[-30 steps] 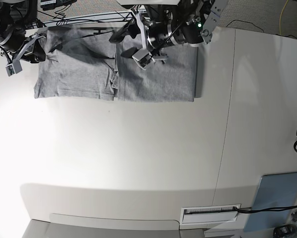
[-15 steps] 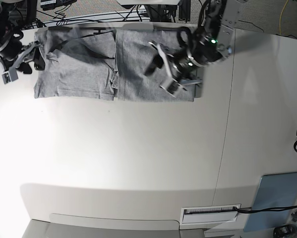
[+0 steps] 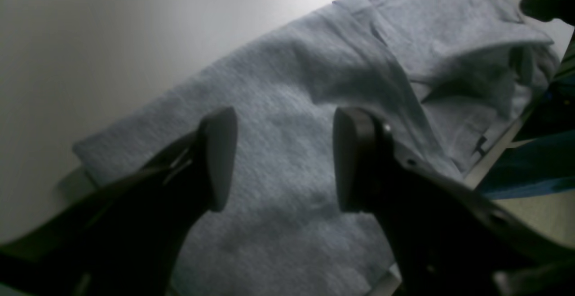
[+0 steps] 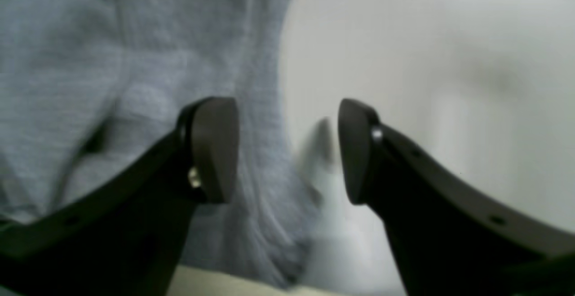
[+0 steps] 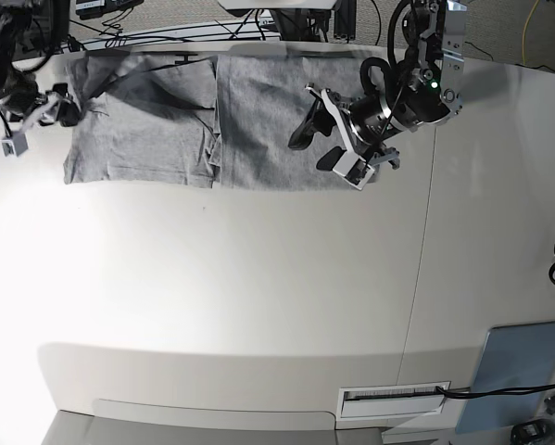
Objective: Fold the T-shirt properly
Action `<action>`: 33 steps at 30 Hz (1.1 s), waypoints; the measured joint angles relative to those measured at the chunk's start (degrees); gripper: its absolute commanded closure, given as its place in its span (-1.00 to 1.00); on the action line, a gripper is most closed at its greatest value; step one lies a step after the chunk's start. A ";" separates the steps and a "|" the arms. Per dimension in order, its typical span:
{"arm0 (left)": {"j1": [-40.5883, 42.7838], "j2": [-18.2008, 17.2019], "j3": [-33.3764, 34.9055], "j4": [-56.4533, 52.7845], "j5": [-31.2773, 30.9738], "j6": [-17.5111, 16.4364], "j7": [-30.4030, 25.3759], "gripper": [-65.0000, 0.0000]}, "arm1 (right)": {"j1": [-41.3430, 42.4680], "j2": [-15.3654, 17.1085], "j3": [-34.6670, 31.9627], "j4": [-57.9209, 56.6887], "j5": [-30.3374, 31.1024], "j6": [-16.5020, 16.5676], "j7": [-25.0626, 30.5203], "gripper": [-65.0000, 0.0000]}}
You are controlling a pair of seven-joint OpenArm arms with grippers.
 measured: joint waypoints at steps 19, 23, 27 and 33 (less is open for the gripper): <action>0.02 0.00 0.00 0.00 0.68 0.04 0.63 -0.05 | 8.22 3.06 -0.02 -10.05 19.54 1.25 -11.39 -0.06; 0.02 0.02 0.02 0.00 0.66 0.04 0.61 -0.05 | 8.35 4.02 0.09 -10.03 18.80 -0.24 -11.04 -0.06; 0.02 0.00 0.00 0.00 0.66 0.04 0.63 -0.05 | 8.22 2.89 0.07 -10.05 14.51 -0.39 -11.23 -0.06; 0.02 0.00 0.02 0.00 0.66 0.04 0.63 -0.03 | 8.24 0.98 0.09 -10.03 9.55 -0.39 -10.84 -0.06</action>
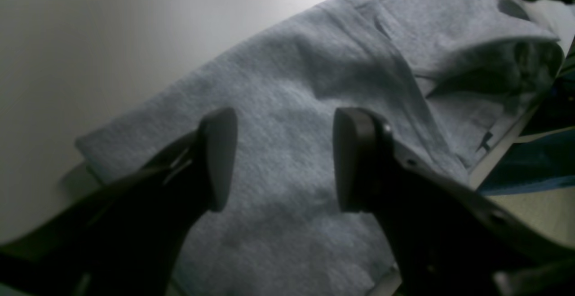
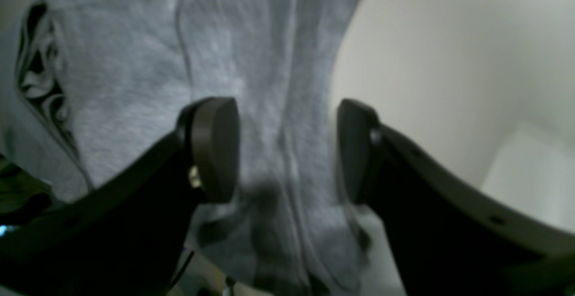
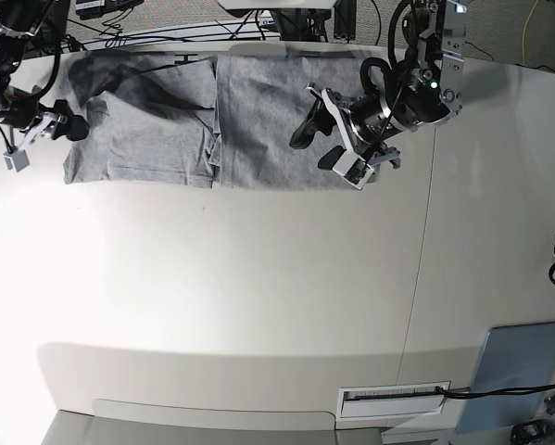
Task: Fold the T-shirt properly
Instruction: 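Move the right gripper to the collar end of the strip and grasp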
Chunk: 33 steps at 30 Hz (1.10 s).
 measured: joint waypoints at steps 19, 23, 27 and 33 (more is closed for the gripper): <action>0.79 0.02 0.02 0.00 0.00 0.00 -0.02 0.07 | -3.13 -2.36 -0.61 0.09 9.70 0.17 0.26 -0.06; 0.79 0.02 0.00 0.00 0.00 0.00 0.00 0.07 | -3.06 -2.71 -0.63 0.09 10.51 0.15 0.09 -0.06; 0.90 0.02 0.00 0.00 0.00 0.00 -0.02 0.07 | -3.06 -3.85 -0.61 0.09 10.95 0.20 0.15 -0.06; 0.98 0.07 0.02 0.00 0.00 0.00 0.00 0.07 | -3.04 -5.88 -0.61 0.09 11.58 1.97 0.35 -0.06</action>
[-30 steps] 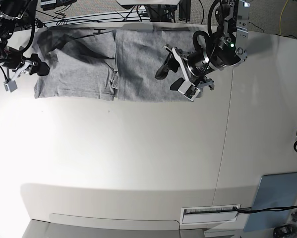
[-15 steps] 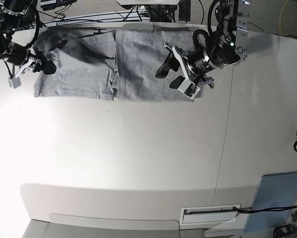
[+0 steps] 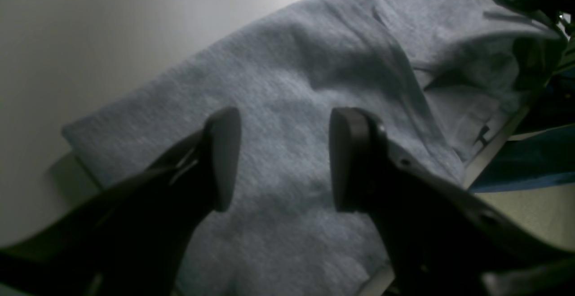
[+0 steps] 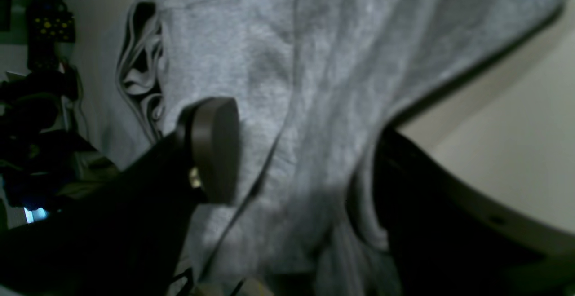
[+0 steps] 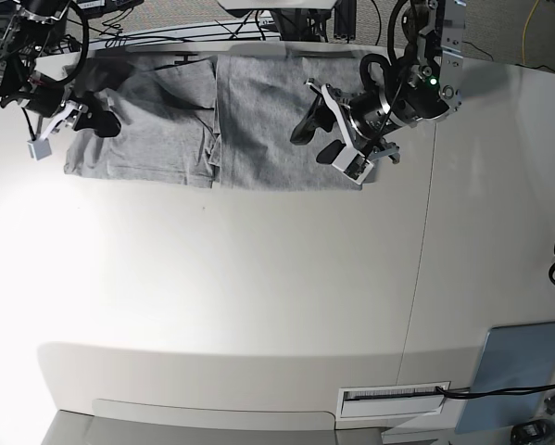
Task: Fold the T-shirt properly
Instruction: 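Move the right gripper to the collar end of the strip and grasp, then lift the collar end with the right gripper and fold it over the hem half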
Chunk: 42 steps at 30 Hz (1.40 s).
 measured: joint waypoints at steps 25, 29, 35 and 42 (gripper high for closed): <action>4.24 0.13 -0.04 -1.70 8.68 0.00 -2.82 0.06 | -1.36 9.03 0.39 13.81 -2.34 0.31 -1.05 1.00; 6.10 0.26 -0.02 -6.49 12.00 -0.04 -9.33 0.06 | -1.57 0.57 0.37 26.75 -2.36 -0.39 -1.42 1.00; 5.70 0.31 0.00 -12.22 11.58 -0.04 -15.06 0.06 | -1.62 -8.59 -3.80 41.20 -7.82 -1.18 -1.53 1.00; 5.55 0.31 -0.04 -14.16 10.54 -0.44 -17.73 0.06 | -1.60 -14.84 -22.27 46.58 -21.79 -5.90 1.97 1.00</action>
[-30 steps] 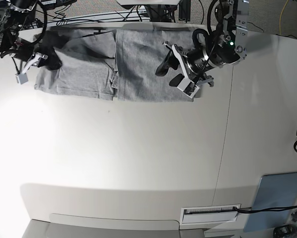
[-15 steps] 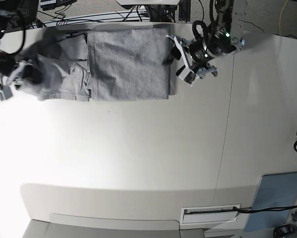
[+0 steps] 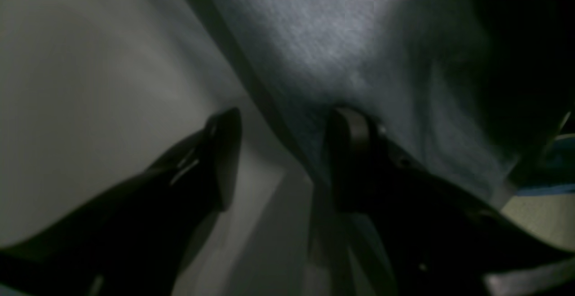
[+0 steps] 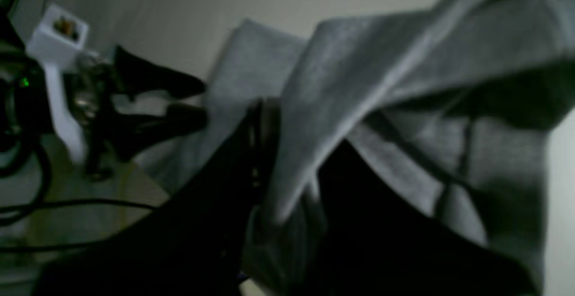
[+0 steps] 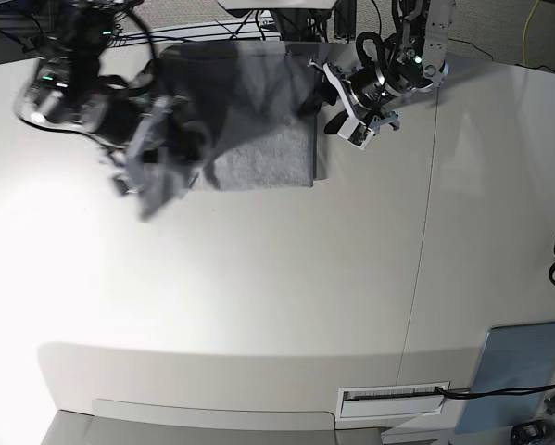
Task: Fold the T-shirt properly
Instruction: 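Lift the collar end with the right gripper and fold it over the hem half, then lay the folded bundle down and withdraw the right gripper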
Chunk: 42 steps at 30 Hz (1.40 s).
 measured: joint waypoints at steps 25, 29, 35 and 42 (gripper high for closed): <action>-0.13 0.11 0.00 -0.04 0.15 -0.02 0.04 0.06 | 0.79 -4.83 -37.90 -0.07 -34.64 -9.55 15.17 0.62; -0.13 0.11 0.00 -0.04 0.17 -0.02 0.04 0.06 | 0.79 -4.83 -37.94 -0.07 -33.07 -8.76 16.33 0.28; -0.20 0.07 -0.07 -0.02 0.02 0.00 0.04 0.06 | 0.81 -4.83 -37.94 -0.07 -23.63 -8.96 16.61 0.28; 0.00 0.09 -3.48 5.07 1.62 0.04 8.33 0.06 | 1.22 -4.85 -36.46 1.25 -21.38 -6.34 16.68 0.28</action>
